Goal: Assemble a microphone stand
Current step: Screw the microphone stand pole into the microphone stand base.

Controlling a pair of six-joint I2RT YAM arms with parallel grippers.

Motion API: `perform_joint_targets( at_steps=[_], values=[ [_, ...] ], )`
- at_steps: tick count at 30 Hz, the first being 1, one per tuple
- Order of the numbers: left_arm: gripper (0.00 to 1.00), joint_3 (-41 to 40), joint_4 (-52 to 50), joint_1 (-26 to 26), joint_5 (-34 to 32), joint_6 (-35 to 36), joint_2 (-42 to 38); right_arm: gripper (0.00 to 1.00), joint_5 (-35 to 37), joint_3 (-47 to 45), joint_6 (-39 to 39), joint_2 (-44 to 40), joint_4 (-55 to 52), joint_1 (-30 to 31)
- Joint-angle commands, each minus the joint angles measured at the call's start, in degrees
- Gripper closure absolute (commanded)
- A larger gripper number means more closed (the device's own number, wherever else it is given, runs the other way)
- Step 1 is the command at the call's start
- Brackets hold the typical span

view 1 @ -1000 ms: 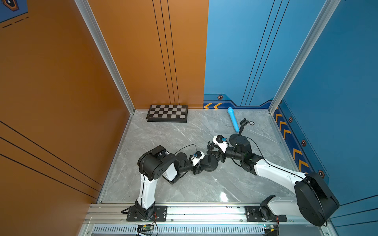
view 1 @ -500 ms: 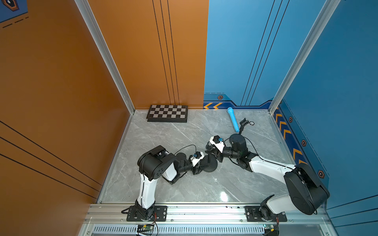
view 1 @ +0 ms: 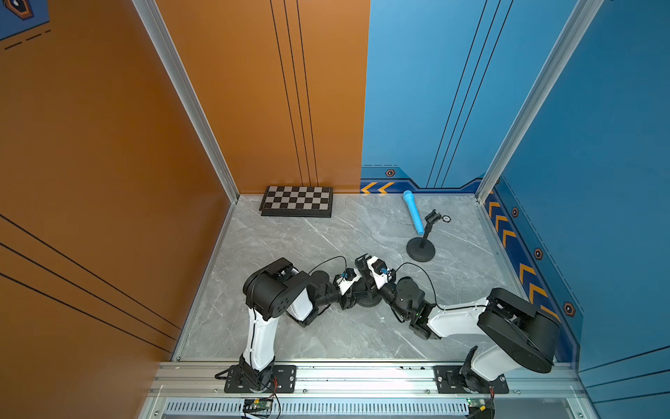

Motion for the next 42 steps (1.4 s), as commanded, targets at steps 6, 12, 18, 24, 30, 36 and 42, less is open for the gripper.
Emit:
perform_joint_targets(
  at_steps=[6, 12, 18, 24, 30, 36, 42],
  values=[
    [0.39, -2.1, -8.9, 0.3, -1.3, -0.6, 1.7, 0.77, 6.4, -0.1, -2.6, -2.1, -5.8, -0.3],
    [0.39, -2.6, -8.9, 0.4, -1.2, -0.5, 1.0, 0.5, -21.3, 1.6, -6.2, -12.5, -24.7, -6.9],
    [0.4, -2.6, -8.9, 0.5, -1.0, -0.3, 1.0, 0.45, -43.2, 5.4, -9.9, -17.5, -38.7, -16.2],
    [0.39, -2.7, -8.9, 0.5, -0.9, -0.1, 0.9, 0.45, -56.2, 10.1, -12.6, -14.4, -45.9, -19.9],
    [0.39, -2.8, -8.9, 0.5, -0.8, -0.1, 1.0, 0.47, -60.0, 12.9, -12.0, -9.9, -44.6, -21.8],
    [0.4, -2.6, -8.9, 0.5, -0.6, -0.1, 1.2, 0.52, -59.3, 15.2, -11.9, -7.1, -44.4, -22.6],
    [0.4, -2.7, -8.9, 0.6, -0.5, -0.1, 1.2, 0.56, -60.8, 17.4, -12.2, -5.5, -45.3, -22.9]
  ],
)
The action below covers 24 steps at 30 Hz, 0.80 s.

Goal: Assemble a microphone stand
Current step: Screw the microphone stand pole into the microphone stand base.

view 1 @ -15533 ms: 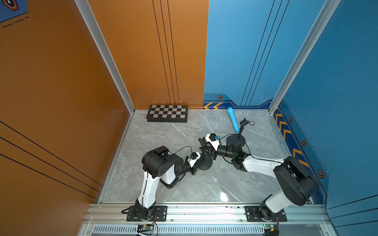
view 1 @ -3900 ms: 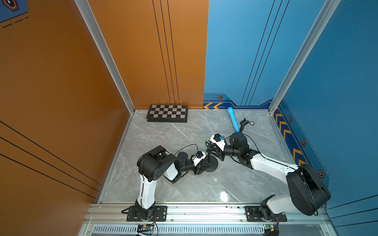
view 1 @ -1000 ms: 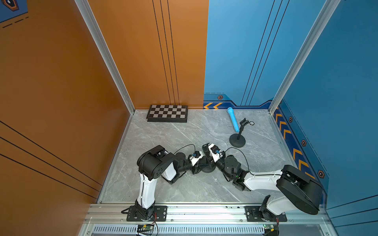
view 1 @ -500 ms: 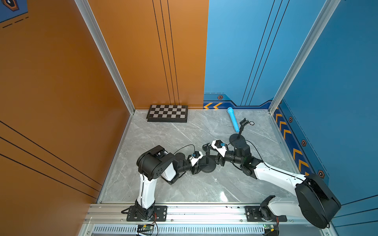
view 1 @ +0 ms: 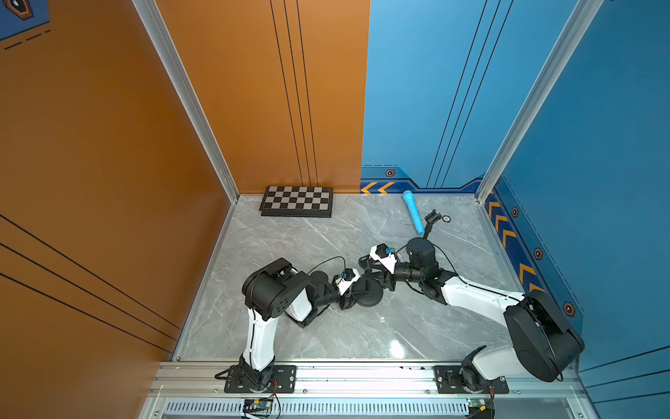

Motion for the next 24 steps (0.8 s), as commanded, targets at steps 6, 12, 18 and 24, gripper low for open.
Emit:
perform_joint_targets(
  at_steps=[6, 12, 18, 24],
  values=[
    [0.39, -1.9, -9.1, 0.4, -0.4, -0.2, 1.8, 0.87, -0.6, 3.1, -1.0, 1.3, -2.4, -0.6],
    [0.39, -1.8, -9.1, 0.4, -0.7, -0.2, 1.9, 1.0, 7.3, -2.5, 3.8, -0.5, 6.0, 0.9],
    [0.39, -1.8, -9.1, 0.4, -0.9, -0.3, 2.0, 1.0, 47.6, -11.0, 12.5, -4.6, 18.6, 13.0],
    [0.39, -1.7, -9.1, 0.4, -0.7, -0.6, 2.1, 1.0, 78.1, -12.3, 21.1, -1.1, 22.8, 23.4]
  ],
)
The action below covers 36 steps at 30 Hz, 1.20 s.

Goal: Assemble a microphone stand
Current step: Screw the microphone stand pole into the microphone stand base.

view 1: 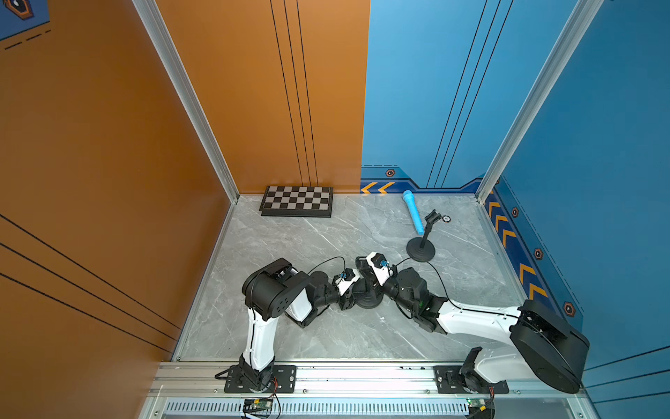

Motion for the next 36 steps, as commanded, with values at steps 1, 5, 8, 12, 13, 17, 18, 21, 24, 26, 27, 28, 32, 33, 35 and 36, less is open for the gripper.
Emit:
perform_joint_targets(
  at_steps=[1, 5, 8, 12, 13, 17, 18, 21, 24, 26, 27, 28, 32, 33, 35, 36],
  values=[
    [0.39, -1.6, -9.0, 0.4, -1.0, 0.2, 2.0, 1.0, 24.3, -0.8, 4.7, 3.7, 2.7, 2.8],
    [0.39, -1.7, -9.0, 0.4, -1.0, 0.3, 2.1, 1.0, 21.3, 0.7, 4.3, 3.7, 0.4, 3.0],
    [0.39, -1.6, -9.0, 0.4, -1.0, 0.3, 2.3, 0.98, 14.6, 1.6, 3.5, 2.1, -2.4, 1.8],
    [0.39, -1.7, -9.0, 0.4, -0.5, 0.5, 2.0, 0.66, 1.7, 1.7, -0.1, -2.5, -7.9, -0.6],
    [0.39, -1.7, -9.0, 0.4, -0.4, 0.6, 2.0, 0.59, -3.4, 1.8, -1.4, -4.0, -10.0, -1.8],
    [0.39, -1.3, -9.0, 0.0, -0.2, 1.6, 2.4, 0.47, -24.8, 3.5, -6.8, -8.5, -20.9, -8.4],
    [0.39, -1.2, -9.0, -0.2, -0.2, 1.7, 2.6, 0.46, -29.9, 4.2, -8.4, -8.8, -23.4, -10.3],
    [0.39, -0.9, -9.0, -0.5, 0.4, 2.2, 3.2, 0.44, -43.0, 7.0, -14.1, -8.1, -30.6, -14.6],
    [0.39, -1.3, -9.0, -1.2, -1.1, 3.6, 3.1, 0.44, -45.8, 9.9, -16.7, -5.2, -33.3, -16.3],
    [0.39, -1.3, -9.0, -1.4, -1.1, 3.8, 3.0, 0.46, -46.7, 11.6, -16.8, -3.3, -32.5, -17.1],
    [0.39, -1.3, -9.0, -1.4, -1.2, 4.1, 2.9, 0.46, -47.0, 11.8, -16.8, -2.6, -31.8, -17.3],
    [0.4, -1.3, -9.0, -1.4, -1.2, 4.2, 2.9, 0.46, -47.0, 12.4, -16.8, -2.2, -31.0, -17.5],
    [0.4, -1.4, -9.0, -1.4, -1.6, 4.1, 3.0, 0.55, -46.5, 15.5, -15.9, -0.2, -31.8, -18.2],
    [0.39, -1.4, -9.0, -1.4, -1.8, 4.0, 2.9, 0.61, -46.1, 16.2, -15.7, 0.5, -32.1, -18.3],
    [0.39, -1.6, -9.1, -1.4, -2.0, 4.0, 2.7, 0.75, -44.7, 16.3, -14.9, 1.1, -31.1, -18.3],
    [0.39, -1.8, -9.0, -1.4, -2.1, 4.0, 2.6, 0.8, -43.3, 15.9, -13.8, 1.2, -30.0, -18.2]
  ],
)
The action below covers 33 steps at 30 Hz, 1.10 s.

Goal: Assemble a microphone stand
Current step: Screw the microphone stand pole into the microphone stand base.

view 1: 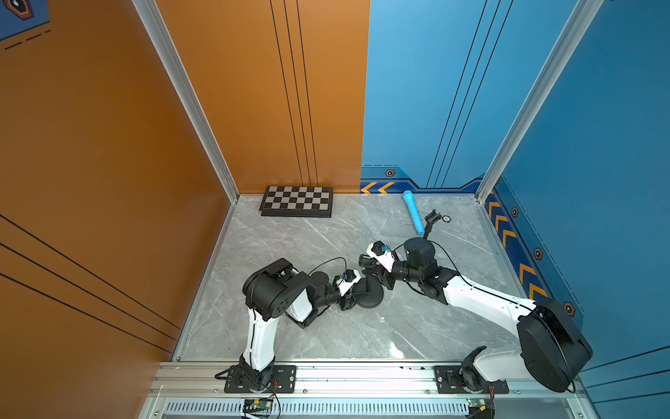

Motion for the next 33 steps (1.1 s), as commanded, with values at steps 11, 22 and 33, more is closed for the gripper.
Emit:
perform_joint_targets(
  at_steps=[11, 22, 33],
  values=[
    [0.39, -1.9, -9.3, -0.8, -2.3, 1.6, 2.5, 1.0, 42.2, -11.4, 11.7, -4.3, 17.3, 11.2],
    [0.39, -1.7, -9.3, -0.8, -2.0, 1.1, 2.8, 1.0, 77.3, -13.3, 24.2, 1.7, 24.2, 22.6],
    [0.39, -2.0, -9.3, -0.8, -2.2, 1.3, 2.4, 0.43, 27.7, -14.8, 10.2, -7.2, 18.6, 14.2]
  ],
)
